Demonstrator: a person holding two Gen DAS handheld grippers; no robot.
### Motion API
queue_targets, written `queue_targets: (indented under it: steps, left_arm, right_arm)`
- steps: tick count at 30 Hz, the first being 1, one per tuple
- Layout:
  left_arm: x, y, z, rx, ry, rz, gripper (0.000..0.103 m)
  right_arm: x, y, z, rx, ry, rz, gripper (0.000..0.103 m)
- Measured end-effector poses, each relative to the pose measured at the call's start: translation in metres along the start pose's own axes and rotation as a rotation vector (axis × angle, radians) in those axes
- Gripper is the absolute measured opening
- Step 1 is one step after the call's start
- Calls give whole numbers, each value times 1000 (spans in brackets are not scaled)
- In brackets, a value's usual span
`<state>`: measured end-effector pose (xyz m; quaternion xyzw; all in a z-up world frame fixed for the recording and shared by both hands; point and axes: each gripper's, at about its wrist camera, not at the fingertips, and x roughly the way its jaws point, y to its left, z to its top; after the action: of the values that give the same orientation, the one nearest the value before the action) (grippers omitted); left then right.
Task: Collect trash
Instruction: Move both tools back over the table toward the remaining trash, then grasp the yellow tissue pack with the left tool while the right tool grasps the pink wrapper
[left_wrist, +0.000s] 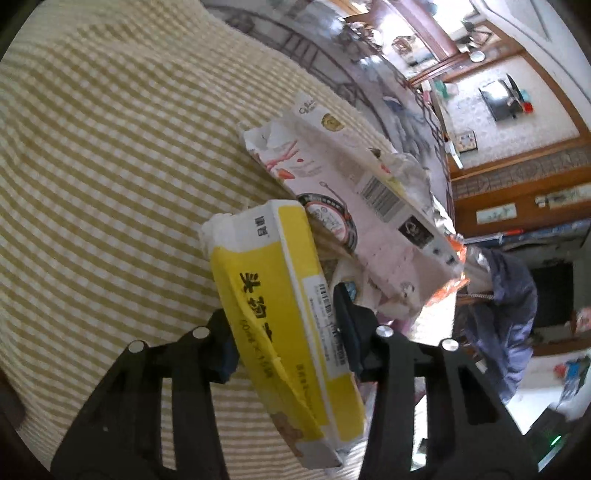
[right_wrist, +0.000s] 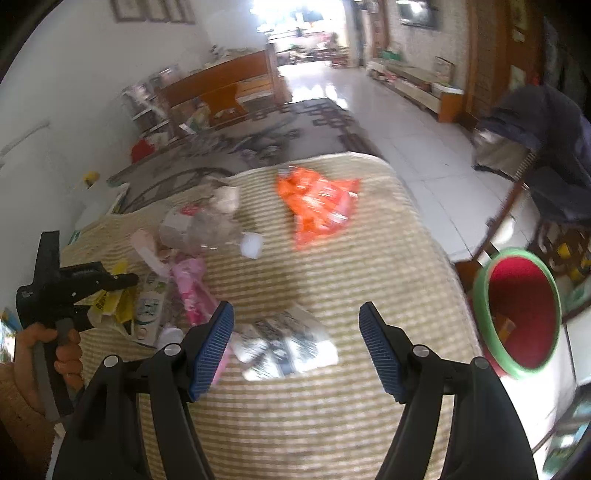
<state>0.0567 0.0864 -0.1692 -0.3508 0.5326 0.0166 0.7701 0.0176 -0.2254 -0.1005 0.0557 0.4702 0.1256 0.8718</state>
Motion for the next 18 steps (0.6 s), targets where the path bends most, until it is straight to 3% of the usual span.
queue_targets:
  steps: [4, 8, 14, 17, 18]
  left_arm:
    - [-15, 6, -10, 100, -42, 70, 43]
    - [-32, 6, -24, 211, -99, 150, 43]
    - [-49, -1, -34, 294, -153, 185, 44]
    - [-47, -9, -31, 306, -157, 180, 44]
    - [-48, -10, -31, 310, -160, 179, 44]
  right_arm:
    - [18, 36, 19, -119, 23, 64, 68]
    - [55, 64, 25, -165, 130, 151, 71]
    - [117, 88, 14, -213, 272, 74, 69]
    - [133, 96, 5, -237, 319, 67, 56]
    - [136, 97, 1, -244, 332, 62, 45]
